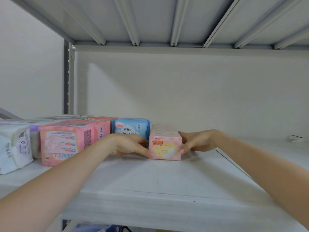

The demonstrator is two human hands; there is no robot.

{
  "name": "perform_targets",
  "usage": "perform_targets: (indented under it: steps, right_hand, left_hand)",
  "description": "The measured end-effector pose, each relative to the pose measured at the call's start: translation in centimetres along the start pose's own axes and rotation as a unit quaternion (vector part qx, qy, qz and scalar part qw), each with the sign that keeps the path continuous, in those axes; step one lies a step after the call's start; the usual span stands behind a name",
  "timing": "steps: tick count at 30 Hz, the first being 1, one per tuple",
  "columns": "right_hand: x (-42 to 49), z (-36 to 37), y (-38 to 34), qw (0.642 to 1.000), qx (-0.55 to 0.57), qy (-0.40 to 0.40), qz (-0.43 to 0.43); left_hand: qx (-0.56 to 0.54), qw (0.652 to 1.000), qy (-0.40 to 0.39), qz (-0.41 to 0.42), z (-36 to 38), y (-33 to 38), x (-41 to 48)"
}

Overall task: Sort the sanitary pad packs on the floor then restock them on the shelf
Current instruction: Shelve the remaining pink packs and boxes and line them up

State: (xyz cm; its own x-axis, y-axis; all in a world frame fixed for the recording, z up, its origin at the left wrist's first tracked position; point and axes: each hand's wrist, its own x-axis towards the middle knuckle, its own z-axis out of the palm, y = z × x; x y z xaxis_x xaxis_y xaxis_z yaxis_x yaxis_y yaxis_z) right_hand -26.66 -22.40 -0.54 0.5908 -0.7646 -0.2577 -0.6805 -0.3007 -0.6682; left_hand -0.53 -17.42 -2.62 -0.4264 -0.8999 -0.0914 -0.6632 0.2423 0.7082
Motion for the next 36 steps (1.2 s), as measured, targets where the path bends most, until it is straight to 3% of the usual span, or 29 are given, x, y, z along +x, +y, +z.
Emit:
perform_targets:
  steps: [9,26,33,36]
  right_hand:
    - [1.2,-0.3,-0.3,1.000,-0.001,-0.017,-0.024]
    - [1.5,0.3,-0.4,0.999,0.009,0.028,-0.028]
    - [0.8,1.1,-0.2,0.997,0.029,0.057,-0.039]
    - [-0.4,1.6,-0.7,0.995,0.028,0.088,-0.037]
  left_hand:
    - [-0.027,0.999,-0.006,0.027,-0.4,-0.9,0.7]
    - [-0.046,0.999,-0.006,0.022,-0.6,-1.2,0.5]
    - [-0.027,0.999,0.033,0.016,-0.3,-0.8,-0.4]
    - [0.028,0.997,0.072,0.009,0.1,-0.5,-1.3]
